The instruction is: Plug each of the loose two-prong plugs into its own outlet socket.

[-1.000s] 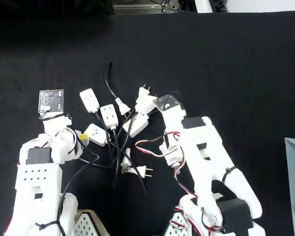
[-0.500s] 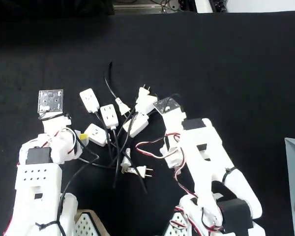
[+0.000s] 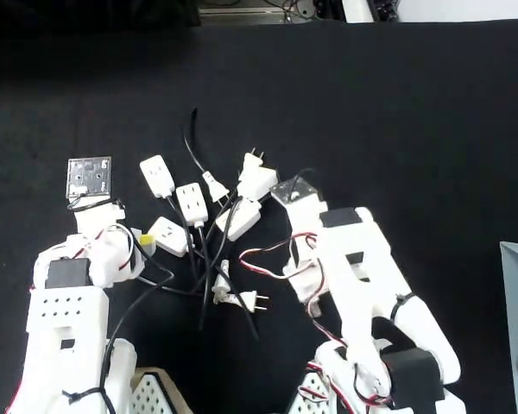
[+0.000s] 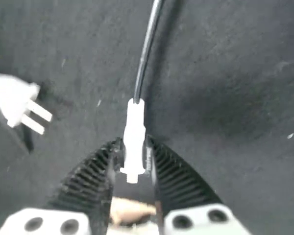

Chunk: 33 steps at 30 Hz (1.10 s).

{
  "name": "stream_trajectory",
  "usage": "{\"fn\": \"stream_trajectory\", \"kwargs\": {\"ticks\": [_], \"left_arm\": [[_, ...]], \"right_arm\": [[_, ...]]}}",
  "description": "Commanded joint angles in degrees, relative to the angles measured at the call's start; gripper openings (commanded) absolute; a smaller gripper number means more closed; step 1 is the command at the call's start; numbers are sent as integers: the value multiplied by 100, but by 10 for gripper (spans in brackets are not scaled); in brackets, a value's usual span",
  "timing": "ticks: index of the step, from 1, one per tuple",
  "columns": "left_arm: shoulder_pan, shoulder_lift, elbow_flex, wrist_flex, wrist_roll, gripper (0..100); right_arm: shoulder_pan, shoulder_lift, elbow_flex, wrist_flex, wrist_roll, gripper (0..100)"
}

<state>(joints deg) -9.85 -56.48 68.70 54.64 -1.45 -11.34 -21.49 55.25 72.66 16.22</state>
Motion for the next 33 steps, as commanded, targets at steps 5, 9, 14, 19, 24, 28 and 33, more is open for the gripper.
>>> {"fn": "stream_trajectory", "kwargs": {"ticks": [5,9,14,19,24,28,33], "left_arm": [[31,-105,-602,-70,44,257],[242,-105,-927,-70,53,257],[884,-105,-1262,-70,88,256],[1508,-105,-1587,-70,580,256],[1851,-105,-1815,-62,598,256],[1886,-255,-2009,149,598,256],[2325,-1143,-2044,527,563,256]], "right_arm": [[0,-787,-1763,1820,105,12],[-18,-1560,-2193,1916,105,12],[-308,-2475,-2378,1916,-246,12],[-1389,-3292,-2132,1591,-1002,12],[-2321,-4031,-1771,905,-1556,12],[-2611,-4338,-1367,352,-1793,12],[-2954,-4523,-857,-229,-1802,12]]}}
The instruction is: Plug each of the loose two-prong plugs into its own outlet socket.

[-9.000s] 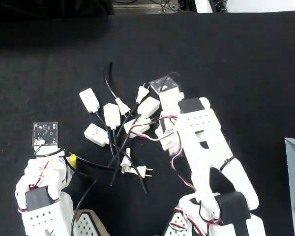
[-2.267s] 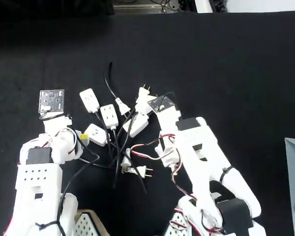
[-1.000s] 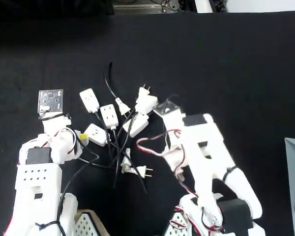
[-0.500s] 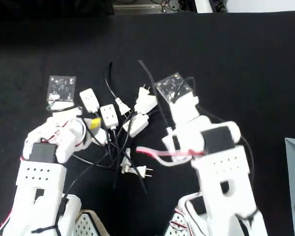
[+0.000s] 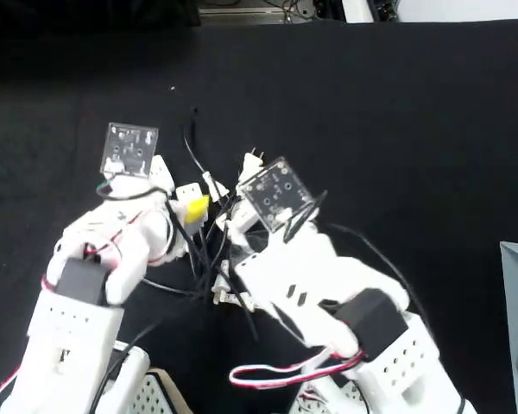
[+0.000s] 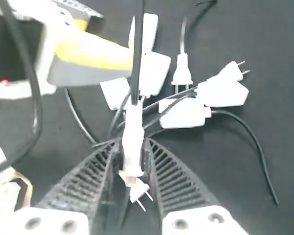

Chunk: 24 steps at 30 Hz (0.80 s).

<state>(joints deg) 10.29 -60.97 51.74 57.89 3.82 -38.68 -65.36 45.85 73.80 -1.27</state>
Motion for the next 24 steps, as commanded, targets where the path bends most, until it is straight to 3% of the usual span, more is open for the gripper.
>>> {"fn": "stream_trajectory", "kwargs": {"ticks": [1,16,24], "left_arm": [[382,-853,-321,229,35,256],[470,-2945,787,273,-422,260],[-910,-2857,1042,70,-404,261]], "right_arm": [[-281,-180,145,-413,-53,12],[-624,-347,321,-563,-53,12],[-853,-365,277,-563,-53,12]]}}
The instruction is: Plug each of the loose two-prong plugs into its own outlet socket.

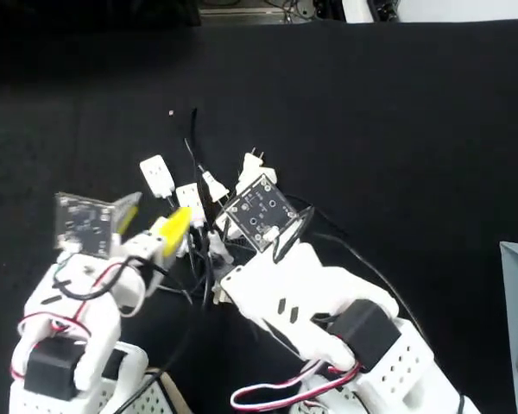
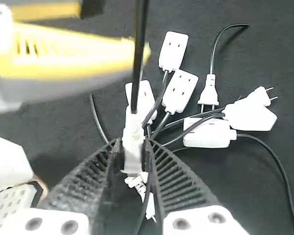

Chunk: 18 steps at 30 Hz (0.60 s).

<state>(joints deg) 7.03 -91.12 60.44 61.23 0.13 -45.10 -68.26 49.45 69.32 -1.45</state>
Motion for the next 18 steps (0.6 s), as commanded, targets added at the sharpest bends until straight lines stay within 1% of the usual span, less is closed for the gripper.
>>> {"fn": "stream_trajectory", "kwargs": {"ticks": [1,4,9,11,16,18], "left_arm": [[-558,220,259,-308,-44,261],[-224,255,365,-281,-53,261],[664,-141,-268,633,-62,261],[910,-352,-444,897,-62,261],[945,-484,-347,1055,-62,261],[787,-484,-242,1011,-70,261]], "right_arm": [[-308,-75,-84,-114,-35,12],[-484,-48,-31,-299,-35,12],[-484,-31,277,-703,-35,12],[-484,-31,330,-730,-35,12],[-484,-31,321,-747,-35,12],[-475,-31,321,-756,-35,12]]}}
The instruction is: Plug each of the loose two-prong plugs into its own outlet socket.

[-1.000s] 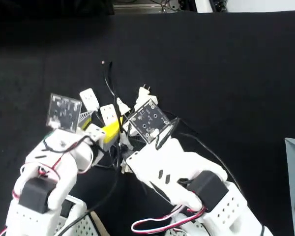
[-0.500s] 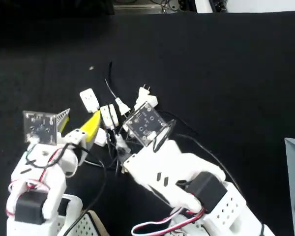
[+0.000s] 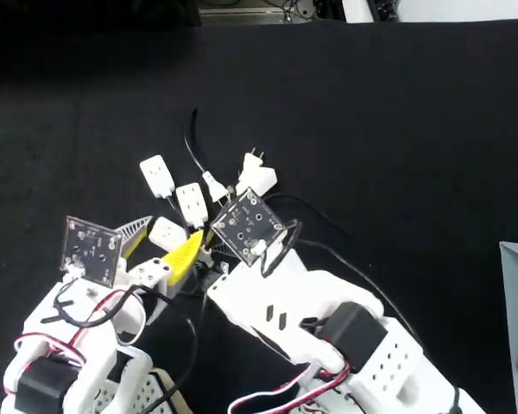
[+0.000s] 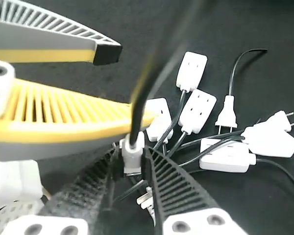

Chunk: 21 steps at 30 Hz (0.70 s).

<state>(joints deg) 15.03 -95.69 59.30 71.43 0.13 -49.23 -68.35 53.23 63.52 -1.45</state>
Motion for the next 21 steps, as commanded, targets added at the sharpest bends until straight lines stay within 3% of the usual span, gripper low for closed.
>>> {"fn": "stream_trajectory", "kwargs": {"ticks": [1,10,16,21], "left_arm": [[-154,-26,-119,-18,-70,261],[-1763,677,470,-1020,-237,313],[-2009,2971,180,-1776,-255,318],[-1763,4897,-708,-1996,-211,318]], "right_arm": [[9,-22,-48,-176,-35,12],[1248,-13,514,-985,-299,12],[1442,-13,1156,-1582,-448,12],[1785,-13,1490,-1916,-448,12]]}}
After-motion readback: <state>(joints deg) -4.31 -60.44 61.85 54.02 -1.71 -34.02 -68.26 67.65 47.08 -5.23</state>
